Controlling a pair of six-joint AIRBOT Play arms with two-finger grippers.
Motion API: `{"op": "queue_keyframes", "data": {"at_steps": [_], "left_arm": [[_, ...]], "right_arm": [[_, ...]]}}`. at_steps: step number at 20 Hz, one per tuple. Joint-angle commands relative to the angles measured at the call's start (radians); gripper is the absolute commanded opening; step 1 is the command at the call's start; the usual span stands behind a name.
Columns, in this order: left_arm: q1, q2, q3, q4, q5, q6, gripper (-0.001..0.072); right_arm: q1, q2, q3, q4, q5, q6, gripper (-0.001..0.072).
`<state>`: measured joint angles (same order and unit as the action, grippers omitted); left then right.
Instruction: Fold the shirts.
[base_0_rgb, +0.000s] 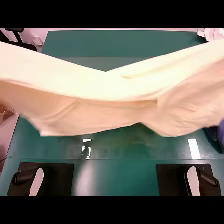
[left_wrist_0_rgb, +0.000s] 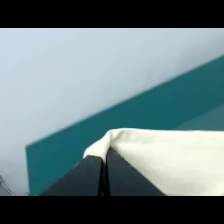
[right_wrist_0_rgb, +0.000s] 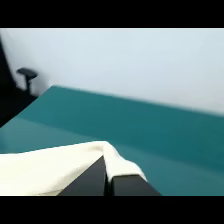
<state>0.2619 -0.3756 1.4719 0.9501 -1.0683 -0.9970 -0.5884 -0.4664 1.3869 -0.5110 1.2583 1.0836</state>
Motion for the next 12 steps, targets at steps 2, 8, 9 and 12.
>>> {"op": "queue_keyframes", "data": {"at_steps": [2,8,9,12], "left_arm": [[0.0,0.048,0.108,0.037,0.058,0.01,0.0022],[0.0,0.045,0.055,0.016,0.017,0.01,0.0023],[0.0,0.043,0.018,0.013,-0.002,0.01,0.0022],[0.0,0.043,-0.171,-0.054,-0.021,0.01,0.0023]], "right_arm": [[-0.001,0.12,0.082,-0.04,-0.15,-0.081,0.002],[-0.001,0.163,0.03,-0.037,-0.171,-0.108,0.0021],[-0.001,0.163,-0.008,-0.032,-0.176,-0.108,0.0021],[-0.001,0.163,-0.167,-0.031,-0.179,-0.108,0.002]]}}
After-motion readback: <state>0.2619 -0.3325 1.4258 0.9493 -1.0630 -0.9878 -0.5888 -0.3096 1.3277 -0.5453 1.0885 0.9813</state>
